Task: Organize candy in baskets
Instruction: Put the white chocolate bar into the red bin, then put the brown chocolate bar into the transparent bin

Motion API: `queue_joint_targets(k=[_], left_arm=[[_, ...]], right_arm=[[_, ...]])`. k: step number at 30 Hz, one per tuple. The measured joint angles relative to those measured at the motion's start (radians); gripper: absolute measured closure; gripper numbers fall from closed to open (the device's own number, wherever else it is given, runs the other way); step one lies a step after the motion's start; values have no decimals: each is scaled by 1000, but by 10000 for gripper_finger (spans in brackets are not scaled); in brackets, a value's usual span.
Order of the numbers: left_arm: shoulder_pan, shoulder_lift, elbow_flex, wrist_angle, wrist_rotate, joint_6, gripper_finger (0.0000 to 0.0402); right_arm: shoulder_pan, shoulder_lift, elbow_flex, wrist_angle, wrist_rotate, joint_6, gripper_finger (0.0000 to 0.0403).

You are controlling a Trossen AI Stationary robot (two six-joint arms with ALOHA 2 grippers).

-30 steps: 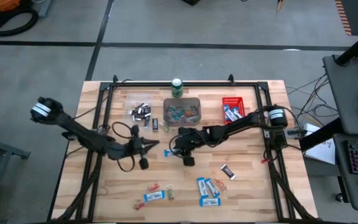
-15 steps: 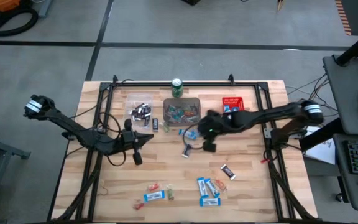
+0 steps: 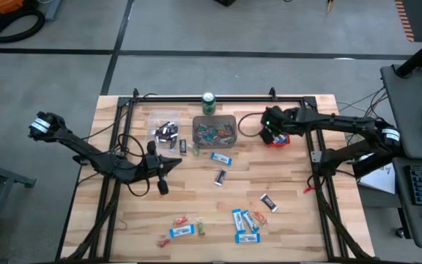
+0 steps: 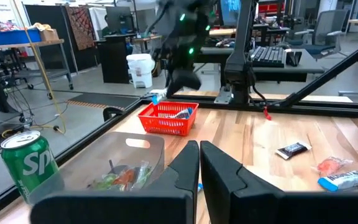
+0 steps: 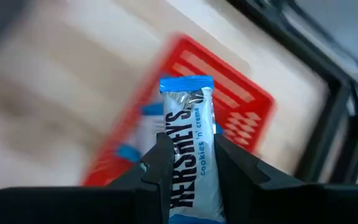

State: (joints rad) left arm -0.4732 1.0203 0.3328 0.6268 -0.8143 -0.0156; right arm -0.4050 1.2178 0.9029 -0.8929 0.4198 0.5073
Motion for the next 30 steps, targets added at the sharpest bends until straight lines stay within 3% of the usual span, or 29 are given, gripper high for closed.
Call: queue_joint_targets(k=[6, 17, 20, 24, 30], left_arm=[[0, 15, 0, 0, -16, 0, 402], [0, 51, 0, 0, -17, -5, 402], [0, 59, 0, 0, -17, -22, 402], [0, 79, 0, 0, -17, -29, 402], [0, 107, 0, 0, -17, -46, 402]], right_arm=[[-135, 9, -121, 166, -5, 0, 300], [-143, 8, -142, 255, -8, -19, 215], [-130, 5, -135, 256, -22, -17, 210], [-87, 3, -119, 280, -120, -17, 209], [39, 2, -93, 309, -192, -1, 209]])
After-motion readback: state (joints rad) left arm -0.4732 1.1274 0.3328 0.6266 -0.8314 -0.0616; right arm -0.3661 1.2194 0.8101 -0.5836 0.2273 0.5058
